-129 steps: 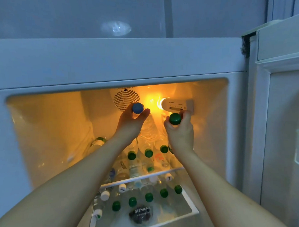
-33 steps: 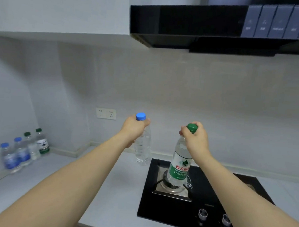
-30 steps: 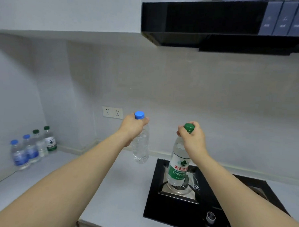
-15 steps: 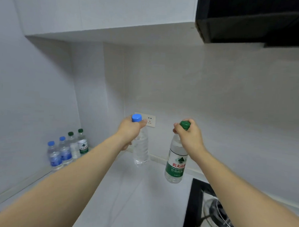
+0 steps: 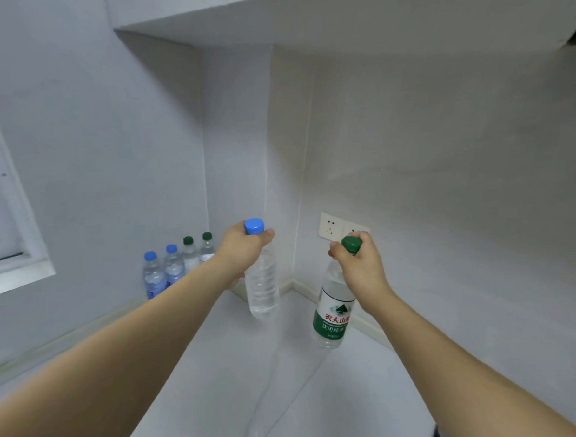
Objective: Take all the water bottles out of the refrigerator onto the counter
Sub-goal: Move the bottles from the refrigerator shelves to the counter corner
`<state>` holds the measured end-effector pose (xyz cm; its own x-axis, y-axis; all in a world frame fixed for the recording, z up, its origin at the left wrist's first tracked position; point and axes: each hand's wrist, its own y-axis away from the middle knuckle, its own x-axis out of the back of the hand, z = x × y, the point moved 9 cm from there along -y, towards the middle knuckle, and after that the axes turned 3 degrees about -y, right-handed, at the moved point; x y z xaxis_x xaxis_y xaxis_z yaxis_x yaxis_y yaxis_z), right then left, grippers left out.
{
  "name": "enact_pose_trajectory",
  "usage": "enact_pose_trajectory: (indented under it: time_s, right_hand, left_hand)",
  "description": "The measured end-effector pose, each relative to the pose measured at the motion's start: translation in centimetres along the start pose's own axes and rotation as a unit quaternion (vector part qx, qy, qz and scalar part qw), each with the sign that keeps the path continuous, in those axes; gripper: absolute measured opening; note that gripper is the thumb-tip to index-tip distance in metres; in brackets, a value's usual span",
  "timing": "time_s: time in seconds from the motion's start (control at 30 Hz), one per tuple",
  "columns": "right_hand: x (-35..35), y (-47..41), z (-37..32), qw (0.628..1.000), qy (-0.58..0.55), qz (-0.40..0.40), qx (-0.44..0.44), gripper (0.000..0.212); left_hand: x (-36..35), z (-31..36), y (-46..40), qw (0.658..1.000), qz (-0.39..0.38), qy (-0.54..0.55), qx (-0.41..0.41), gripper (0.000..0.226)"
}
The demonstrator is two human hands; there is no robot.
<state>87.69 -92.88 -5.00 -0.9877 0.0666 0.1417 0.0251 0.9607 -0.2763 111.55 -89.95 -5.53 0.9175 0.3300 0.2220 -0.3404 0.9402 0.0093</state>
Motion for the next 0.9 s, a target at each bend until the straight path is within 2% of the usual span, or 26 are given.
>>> enact_pose_trajectory:
  time_s: [0.2,0.33,0.6,0.8,0.9]
  right_hand:
    - [-9.5,-2.2,2.7,0.996,0.018,-0.081,-0.019,0.017]
    - [-15.7,-4.0,4.0,0.995,0.013,-0.095,-0.032,0.022]
    - [-29.8,-5.3,8.0,0.987,0.017,-0.149,-0.061,0.017]
    - [-39.4,-3.8,12.1,0.974,0.009,-0.195,-0.112,0.015]
    - [-43.6,-2.7,14.3,0.966,0.015,-0.223,-0.13,0.014]
  left_hand:
    - [5.9,-5.2,-4.6,0.998,0.042,-0.019,0.043,0.023]
    - [10.8,-8.4,-7.6,0.996,0.061,-0.024,0.062,0.03]
    - [21.2,-14.5,-12.9,0.992,0.09,-0.039,0.079,0.008]
    - [27.4,-20.2,-15.0,0.988,0.096,-0.078,0.094,0.006]
    - [29.8,-23.6,-15.7,0.983,0.108,-0.087,0.116,0.015]
